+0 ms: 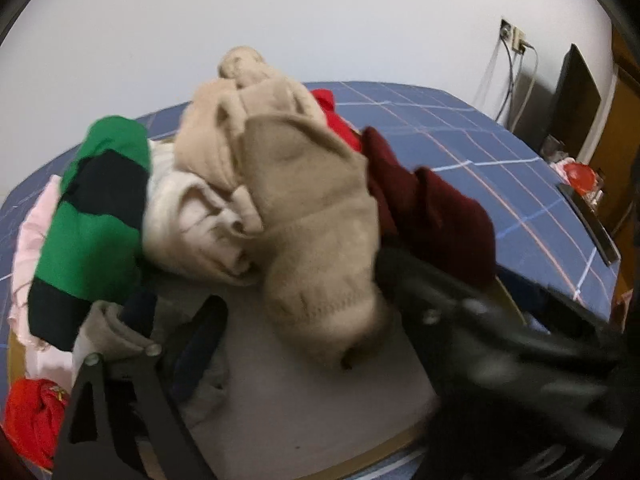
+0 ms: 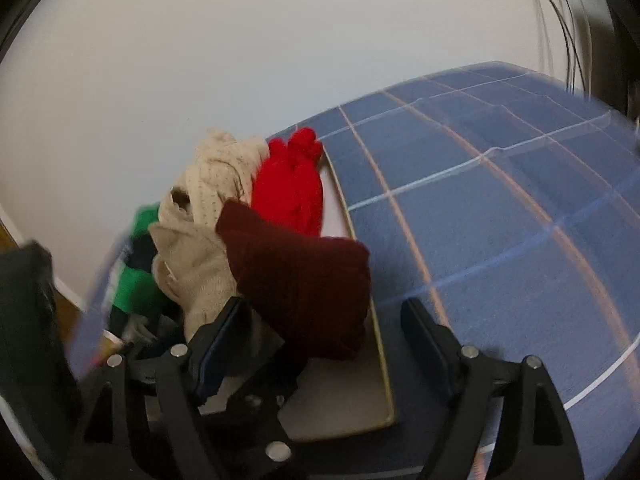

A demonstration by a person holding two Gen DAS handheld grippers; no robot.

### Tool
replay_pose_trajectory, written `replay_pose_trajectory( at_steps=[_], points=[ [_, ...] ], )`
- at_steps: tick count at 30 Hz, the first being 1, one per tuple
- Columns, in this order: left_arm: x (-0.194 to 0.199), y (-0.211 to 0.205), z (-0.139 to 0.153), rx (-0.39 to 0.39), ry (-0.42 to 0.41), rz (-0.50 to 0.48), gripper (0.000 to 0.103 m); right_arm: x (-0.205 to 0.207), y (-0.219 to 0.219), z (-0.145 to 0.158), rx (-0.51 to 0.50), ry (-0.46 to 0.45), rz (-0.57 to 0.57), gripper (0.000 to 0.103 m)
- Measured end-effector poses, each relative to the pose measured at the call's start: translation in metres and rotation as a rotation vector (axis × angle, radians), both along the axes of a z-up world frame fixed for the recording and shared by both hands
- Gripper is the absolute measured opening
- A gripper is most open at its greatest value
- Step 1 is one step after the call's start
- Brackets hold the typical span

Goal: Take underwear out of drawer
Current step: 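Lower both socks into the tray and open both grippers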

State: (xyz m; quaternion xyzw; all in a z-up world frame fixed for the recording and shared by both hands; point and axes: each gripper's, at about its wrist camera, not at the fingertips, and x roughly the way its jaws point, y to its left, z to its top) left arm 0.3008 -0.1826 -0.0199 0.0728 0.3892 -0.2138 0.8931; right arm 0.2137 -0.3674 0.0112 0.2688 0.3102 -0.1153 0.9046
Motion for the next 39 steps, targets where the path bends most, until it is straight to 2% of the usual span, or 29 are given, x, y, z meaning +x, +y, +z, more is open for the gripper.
replay_pose_trajectory(
  at_steps=[6,9,13,17,20,25,31,39],
  points=[
    [-0.013,0.011,0.006,-0.009,-0.028,0.005,0.091,-0.013,-0.001,0.002,0.035,-0.032,0.002,0.082],
    [-0.021,0.015,0.015,-0.016,-0.054,0.011,0.092,-0.026,0.001,0.012,0.054,-0.101,-0.023,0.081],
    [-0.033,0.029,0.032,-0.036,-0.129,0.048,0.097,-0.039,0.006,0.023,0.045,-0.160,-0.048,0.081],
    [-0.035,0.047,0.042,-0.084,-0.144,0.065,0.098,-0.048,0.013,0.031,0.039,-0.214,-0.080,0.081],
    [-0.033,0.053,0.043,-0.081,-0.150,0.079,0.098,-0.046,0.018,0.032,0.024,-0.208,-0.070,0.082],
    [-0.040,0.058,0.040,-0.034,-0.176,0.124,0.099,-0.044,0.027,0.026,0.023,-0.199,-0.069,0.082],
    [-0.043,0.084,0.036,-0.057,-0.168,0.174,0.100,-0.049,0.047,0.032,-0.054,-0.207,-0.054,0.082],
    [-0.058,0.091,0.035,-0.053,-0.199,0.196,0.100,-0.062,0.068,0.037,-0.166,-0.232,-0.057,0.082]
  ],
)
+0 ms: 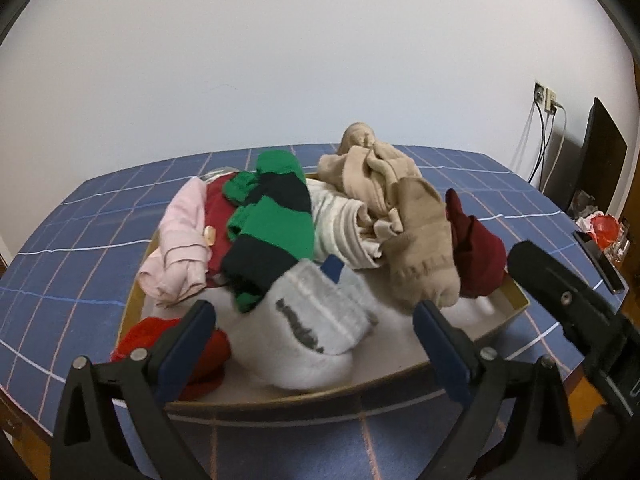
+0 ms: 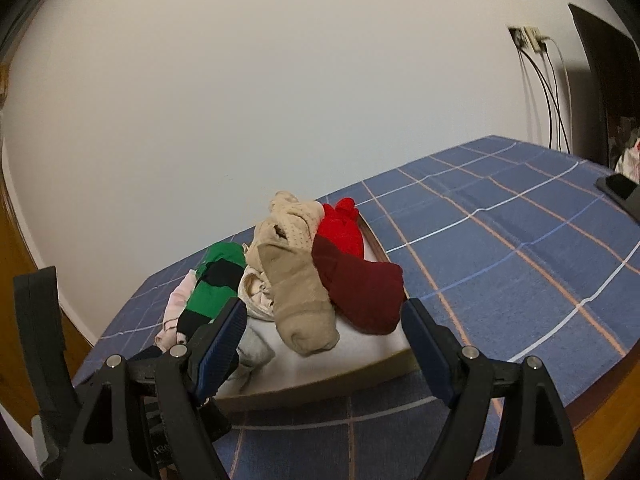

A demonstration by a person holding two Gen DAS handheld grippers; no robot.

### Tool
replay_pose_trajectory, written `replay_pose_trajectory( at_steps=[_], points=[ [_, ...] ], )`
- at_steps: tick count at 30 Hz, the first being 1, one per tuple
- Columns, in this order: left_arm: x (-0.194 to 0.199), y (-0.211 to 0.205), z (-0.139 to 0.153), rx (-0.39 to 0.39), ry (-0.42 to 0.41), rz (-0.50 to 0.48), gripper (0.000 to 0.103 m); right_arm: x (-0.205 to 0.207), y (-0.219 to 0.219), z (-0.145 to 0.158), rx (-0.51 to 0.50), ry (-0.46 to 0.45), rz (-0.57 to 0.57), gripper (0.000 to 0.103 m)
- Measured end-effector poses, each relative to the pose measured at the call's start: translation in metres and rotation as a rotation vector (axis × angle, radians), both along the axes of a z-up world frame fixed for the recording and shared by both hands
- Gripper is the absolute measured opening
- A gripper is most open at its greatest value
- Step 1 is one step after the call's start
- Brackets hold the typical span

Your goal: Take underwear out of drawer

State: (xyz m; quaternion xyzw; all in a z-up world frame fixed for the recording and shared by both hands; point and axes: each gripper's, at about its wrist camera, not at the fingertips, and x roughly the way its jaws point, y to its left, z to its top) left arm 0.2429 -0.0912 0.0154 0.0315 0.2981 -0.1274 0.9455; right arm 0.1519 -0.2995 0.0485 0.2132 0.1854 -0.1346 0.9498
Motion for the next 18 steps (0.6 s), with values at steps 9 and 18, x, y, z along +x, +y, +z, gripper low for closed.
replay_pose_trajectory(
  at_steps=[9,18],
  points=[
    [-0.019,0.010,0.000,-0.018,-0.011,0.006,0.101,-0.018,0.010,0.000,0.012,-0.019,0.011,0.082],
    [-0.037,0.017,0.000,-0.018,-0.031,0.022,0.101,-0.032,0.025,0.002,-0.004,-0.037,0.026,0.082]
  ],
)
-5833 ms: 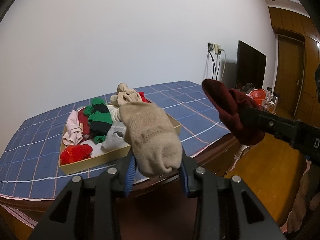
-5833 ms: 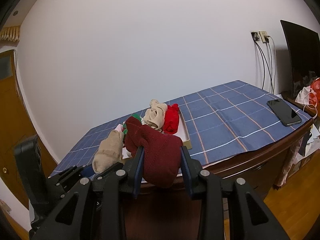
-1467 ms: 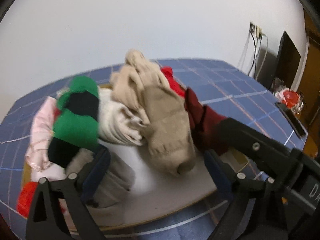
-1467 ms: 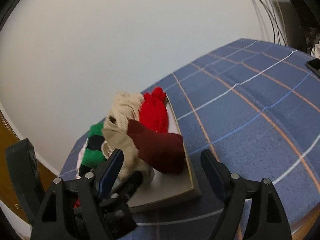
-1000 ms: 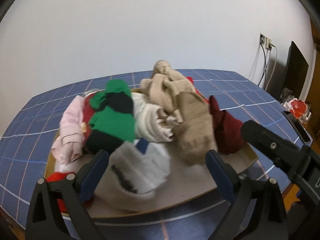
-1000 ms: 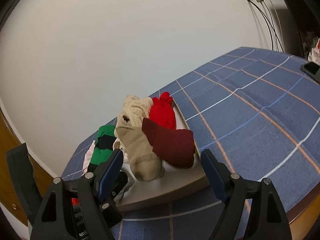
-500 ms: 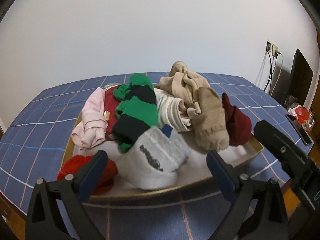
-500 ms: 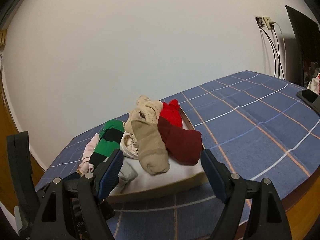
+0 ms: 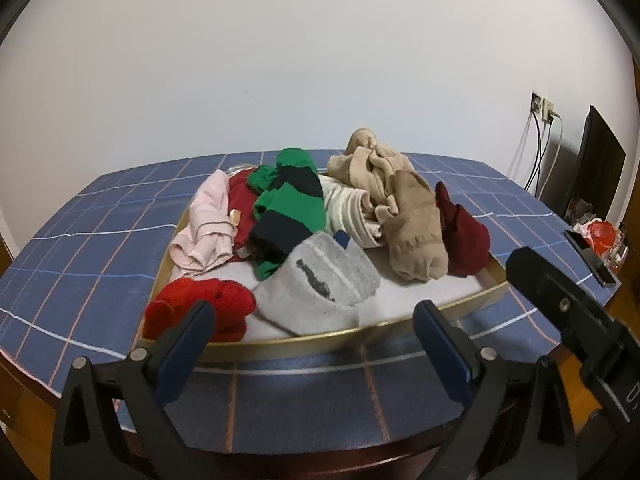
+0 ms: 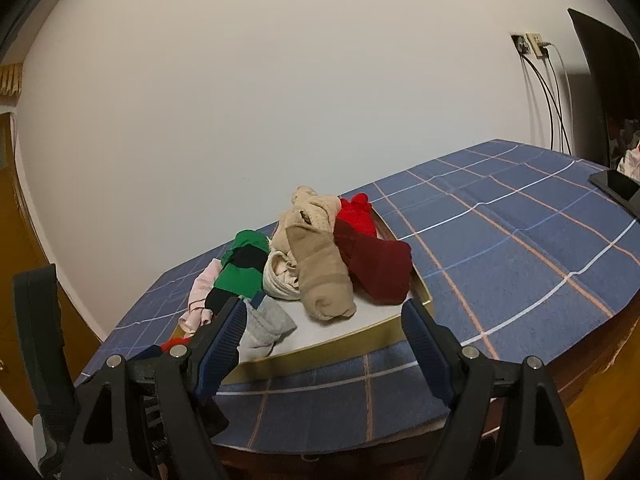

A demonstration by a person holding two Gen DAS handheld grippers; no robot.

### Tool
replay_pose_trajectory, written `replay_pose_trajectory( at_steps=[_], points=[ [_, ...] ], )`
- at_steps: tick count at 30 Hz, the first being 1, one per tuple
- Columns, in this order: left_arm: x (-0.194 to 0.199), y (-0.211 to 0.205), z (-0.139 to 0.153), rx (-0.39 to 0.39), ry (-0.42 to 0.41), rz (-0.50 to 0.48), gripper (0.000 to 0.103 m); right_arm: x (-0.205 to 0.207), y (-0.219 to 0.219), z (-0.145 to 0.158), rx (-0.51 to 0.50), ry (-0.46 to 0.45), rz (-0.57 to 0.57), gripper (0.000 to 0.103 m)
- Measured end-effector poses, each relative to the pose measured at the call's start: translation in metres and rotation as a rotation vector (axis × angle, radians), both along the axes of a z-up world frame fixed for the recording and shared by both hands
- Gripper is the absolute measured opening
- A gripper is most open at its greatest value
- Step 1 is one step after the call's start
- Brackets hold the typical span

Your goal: Take underwear out of drawer

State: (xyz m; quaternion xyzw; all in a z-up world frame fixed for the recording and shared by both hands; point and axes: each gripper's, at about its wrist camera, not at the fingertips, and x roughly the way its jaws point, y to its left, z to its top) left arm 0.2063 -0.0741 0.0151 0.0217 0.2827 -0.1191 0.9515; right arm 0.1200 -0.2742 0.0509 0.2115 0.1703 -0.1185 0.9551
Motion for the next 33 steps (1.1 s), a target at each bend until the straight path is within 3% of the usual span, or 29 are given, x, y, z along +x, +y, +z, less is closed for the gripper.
replay_pose_trajectory(
  at_steps=[33],
  points=[
    [-0.060,0.028,0.007,-0.003,-0.047,0.009,0.101,-0.063,0.051,0.034,-0.120,-0.027,0.048,0.082]
  ],
)
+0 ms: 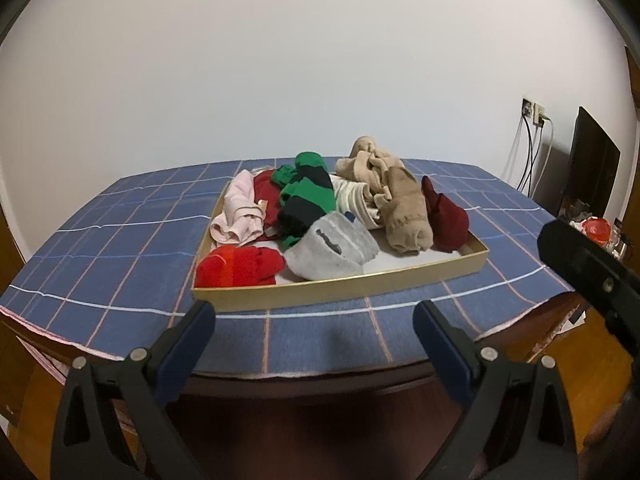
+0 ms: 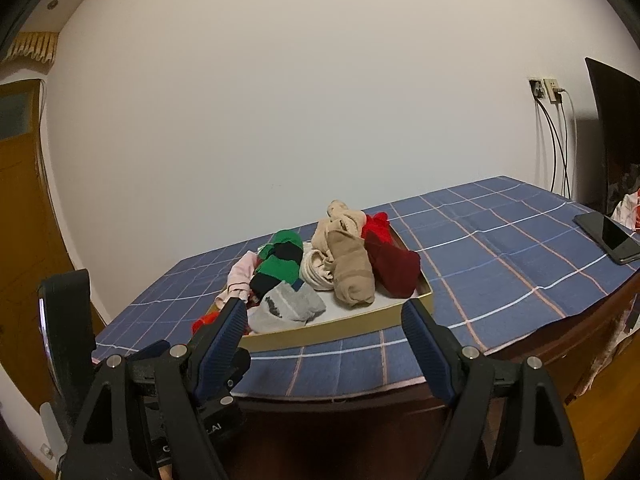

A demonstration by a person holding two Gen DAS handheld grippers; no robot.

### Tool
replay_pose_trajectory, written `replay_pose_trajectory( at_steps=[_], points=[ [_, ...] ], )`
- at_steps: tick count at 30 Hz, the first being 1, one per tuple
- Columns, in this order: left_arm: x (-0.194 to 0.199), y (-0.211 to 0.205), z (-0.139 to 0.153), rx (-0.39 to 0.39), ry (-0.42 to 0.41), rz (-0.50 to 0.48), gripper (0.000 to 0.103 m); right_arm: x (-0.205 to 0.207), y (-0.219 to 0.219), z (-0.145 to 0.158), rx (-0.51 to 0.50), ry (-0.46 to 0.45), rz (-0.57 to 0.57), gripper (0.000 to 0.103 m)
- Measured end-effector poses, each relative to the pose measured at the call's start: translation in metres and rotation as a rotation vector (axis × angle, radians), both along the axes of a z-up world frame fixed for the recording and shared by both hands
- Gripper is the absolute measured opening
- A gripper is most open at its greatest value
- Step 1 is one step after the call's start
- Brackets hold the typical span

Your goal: Take underwear out of drawer

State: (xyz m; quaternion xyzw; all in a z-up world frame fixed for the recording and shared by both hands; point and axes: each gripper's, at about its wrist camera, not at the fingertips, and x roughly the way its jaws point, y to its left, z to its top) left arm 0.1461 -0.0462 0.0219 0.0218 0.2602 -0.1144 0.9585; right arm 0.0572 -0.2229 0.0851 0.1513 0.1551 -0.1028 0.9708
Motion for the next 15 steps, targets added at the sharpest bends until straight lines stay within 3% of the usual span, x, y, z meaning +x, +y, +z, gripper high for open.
replay_pose_trajectory(
  at_steps=[15],
  points=[
    [-0.043,0.010,0.014,0.008,-0.045,0.004,0.102,-0.043,0.019,0.012,-0.044,-0.019,0.014,0.082]
  ],
)
